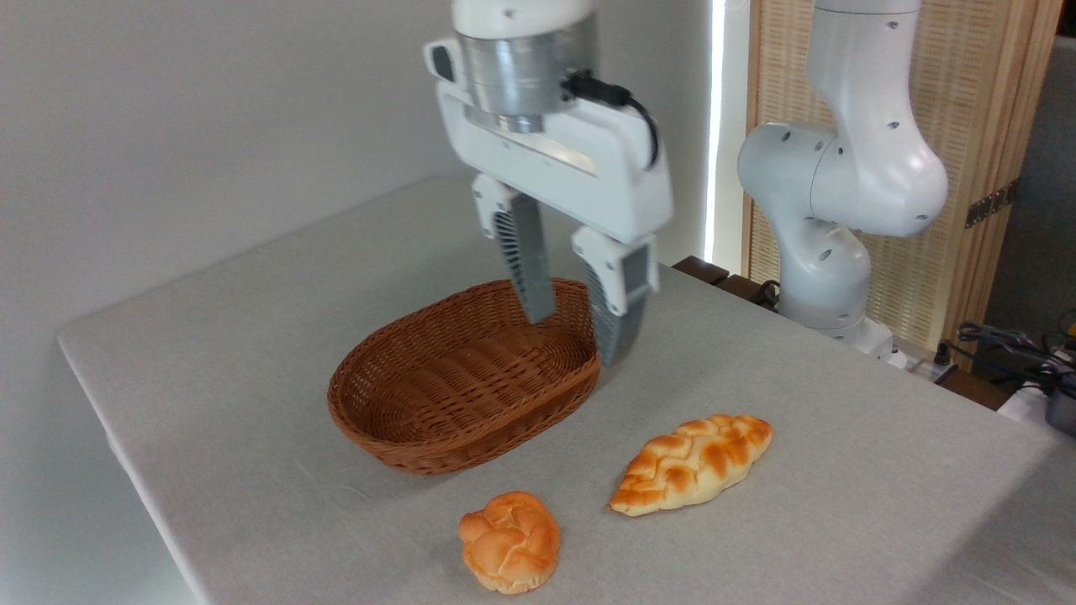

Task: Put bread into the basket
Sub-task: 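Move the open gripper from above the basket toward the braided loaf, then lower the gripper onto the braided loaf and close on it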

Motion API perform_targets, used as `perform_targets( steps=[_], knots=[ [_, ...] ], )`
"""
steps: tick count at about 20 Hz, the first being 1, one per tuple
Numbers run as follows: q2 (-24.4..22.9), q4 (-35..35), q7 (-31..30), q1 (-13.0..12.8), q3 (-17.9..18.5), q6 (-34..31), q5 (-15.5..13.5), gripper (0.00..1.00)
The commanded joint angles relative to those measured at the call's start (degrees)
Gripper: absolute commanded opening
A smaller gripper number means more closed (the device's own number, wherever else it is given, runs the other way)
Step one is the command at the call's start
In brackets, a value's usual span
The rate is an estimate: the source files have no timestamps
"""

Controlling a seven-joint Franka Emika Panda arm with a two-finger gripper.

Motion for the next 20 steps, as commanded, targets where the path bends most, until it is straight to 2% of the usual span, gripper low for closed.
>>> perform_targets(
  steps=[1, 3, 6, 10, 14, 20],
  knots=[
    [-5.83, -8.03, 9.09, -0.38, 3.15, 0.91, 0.41, 1.00],
    [-7.33, -10.49, 12.78, -0.38, 5.26, 1.09, 0.49, 1.00],
    [-9.87, -16.11, 17.36, -0.38, 6.14, 2.92, 0.58, 1.00],
    [-12.08, -24.46, 17.81, -0.38, 6.85, 11.18, 4.80, 1.00],
    [-11.82, -30.35, 17.98, -0.47, 6.85, 15.75, 4.98, 1.00],
    [-11.47, -34.23, 17.99, -0.47, 6.85, 20.15, 4.98, 1.00]
  ],
)
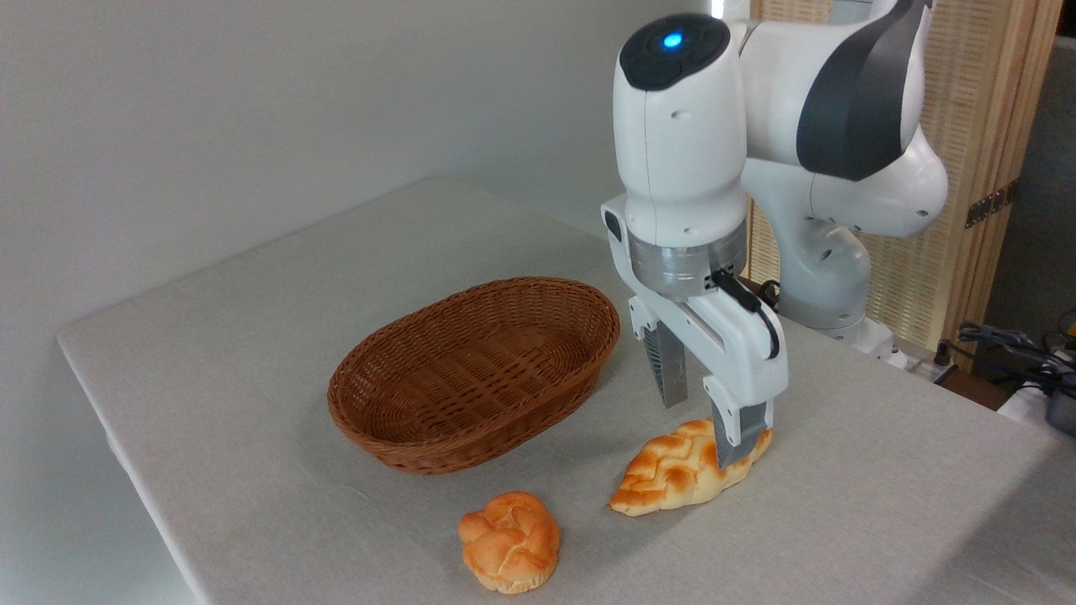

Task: Put bread into the basket
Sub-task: 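Lower the gripper onto the braided loaf and close on it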

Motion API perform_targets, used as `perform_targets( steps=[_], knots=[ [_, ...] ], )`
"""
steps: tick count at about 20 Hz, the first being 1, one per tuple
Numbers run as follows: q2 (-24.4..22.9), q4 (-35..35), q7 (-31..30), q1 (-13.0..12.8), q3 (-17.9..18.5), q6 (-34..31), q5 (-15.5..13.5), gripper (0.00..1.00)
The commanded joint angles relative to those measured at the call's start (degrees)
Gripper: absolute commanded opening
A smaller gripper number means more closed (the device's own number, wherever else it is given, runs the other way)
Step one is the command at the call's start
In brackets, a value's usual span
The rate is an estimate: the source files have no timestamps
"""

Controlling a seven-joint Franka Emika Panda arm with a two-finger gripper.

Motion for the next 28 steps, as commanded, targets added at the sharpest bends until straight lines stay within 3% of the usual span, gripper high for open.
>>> perform_targets(
  steps=[1, 11, 17, 19, 22, 28],
  knots=[
    [-0.94, -2.70, 0.91, -0.48, 0.60, 3.30, 0.93, 1.00],
    [-0.33, -4.11, 0.91, -0.48, 1.04, 4.44, 1.01, 0.97],
    [1.08, -4.11, 0.47, -0.74, 1.04, 4.18, 0.93, 0.53],
    [1.08, -4.11, 0.65, -0.74, 1.04, 4.18, 0.93, 0.45],
    [1.17, -4.02, 0.82, -0.74, 1.04, 4.09, 0.93, 0.39],
    [1.70, -3.94, 0.82, -0.74, 1.04, 3.74, 0.93, 0.39]
  ],
)
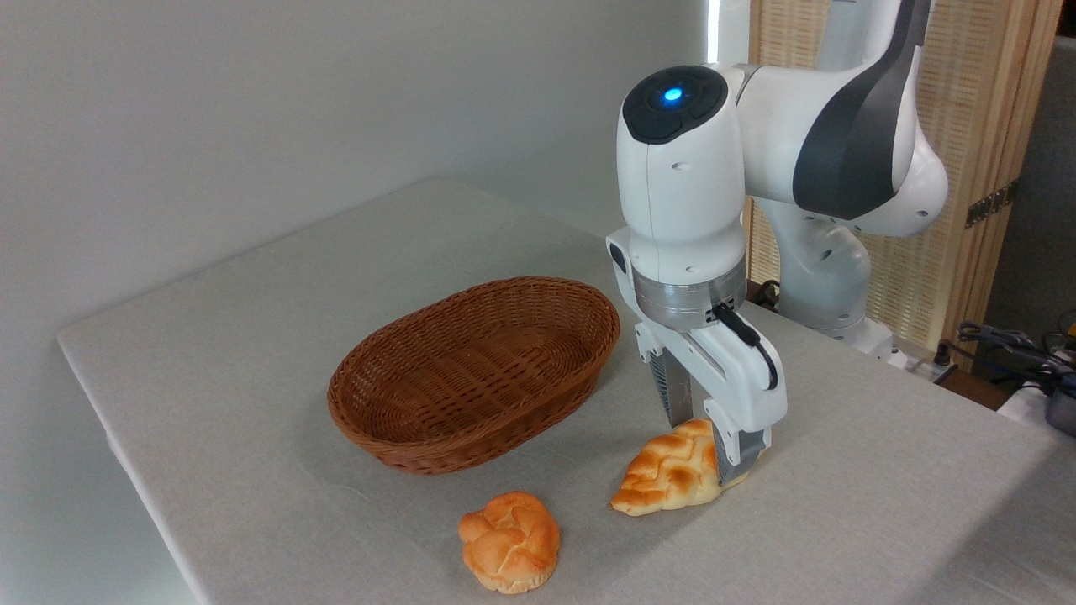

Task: Put bread into the basket
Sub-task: 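Lower the gripper onto the braided loaf and close on it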

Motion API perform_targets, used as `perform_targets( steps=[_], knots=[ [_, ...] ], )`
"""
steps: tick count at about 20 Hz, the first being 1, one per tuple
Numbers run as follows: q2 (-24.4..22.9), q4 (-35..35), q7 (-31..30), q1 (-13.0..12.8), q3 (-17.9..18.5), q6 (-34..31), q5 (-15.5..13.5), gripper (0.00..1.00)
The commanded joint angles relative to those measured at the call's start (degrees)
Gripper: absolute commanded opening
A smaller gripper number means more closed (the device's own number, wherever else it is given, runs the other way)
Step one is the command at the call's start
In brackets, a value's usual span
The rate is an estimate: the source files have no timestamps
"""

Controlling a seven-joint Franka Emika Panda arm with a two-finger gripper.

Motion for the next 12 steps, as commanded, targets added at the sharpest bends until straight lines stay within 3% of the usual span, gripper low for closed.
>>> perform_targets(
  steps=[1, 12],
  knots=[
    [0.86, -0.30, 0.82, -0.74, 0.89, 0.36, 0.87, 0.39],
    [1.56, 2.42, 1.08, -1.00, 0.89, -1.04, 0.87, 0.40]
  ],
)
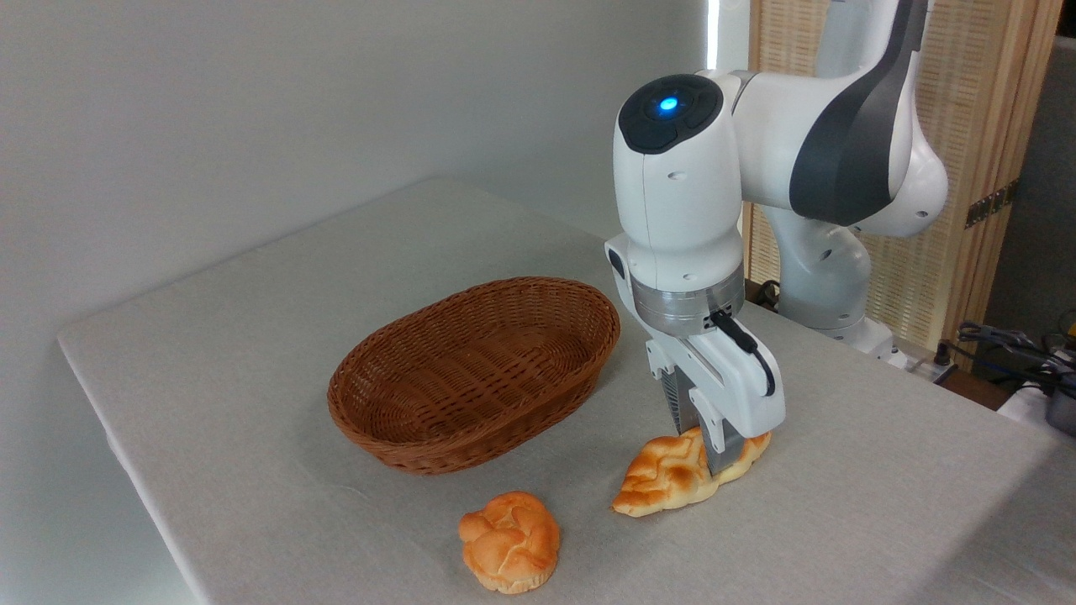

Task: Put bread into the basket
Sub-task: 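Lift the braided loaf and carry it over the wicker basket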

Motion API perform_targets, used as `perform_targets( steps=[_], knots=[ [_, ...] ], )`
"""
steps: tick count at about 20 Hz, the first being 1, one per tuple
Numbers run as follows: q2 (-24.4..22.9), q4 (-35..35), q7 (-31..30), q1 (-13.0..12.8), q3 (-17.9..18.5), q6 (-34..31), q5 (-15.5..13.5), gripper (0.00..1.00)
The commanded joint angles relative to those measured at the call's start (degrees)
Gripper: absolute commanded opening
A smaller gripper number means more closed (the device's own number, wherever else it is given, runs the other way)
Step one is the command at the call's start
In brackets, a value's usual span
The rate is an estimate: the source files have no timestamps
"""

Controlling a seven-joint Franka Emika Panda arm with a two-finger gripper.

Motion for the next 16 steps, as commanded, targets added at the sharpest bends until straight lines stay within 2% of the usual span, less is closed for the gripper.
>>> perform_targets(
  steps=[1, 5, 8, 10, 11, 13, 16],
  knots=[
    [0.82, 4.70, 0.78, -0.93, 0.89, -3.66, 0.64, 0.40],
    [2.13, 14.55, 0.96, -1.46, 0.62, -11.06, -0.59, 0.44],
    [3.10, 19.21, 0.52, -3.04, 0.53, -12.21, -4.01, 0.45],
    [5.02, 21.94, -0.44, -3.83, 0.27, -12.21, -7.78, 0.45],
    [5.56, 22.47, -0.88, -4.09, 0.18, -12.21, -8.67, 0.45],
    [7.14, 24.40, -4.99, -5.32, -2.26, -12.21, -11.74, 0.45],
    [8.37, 24.41, -9.15, -5.50, -5.17, -12.12, -11.67, 0.45]
  ],
)
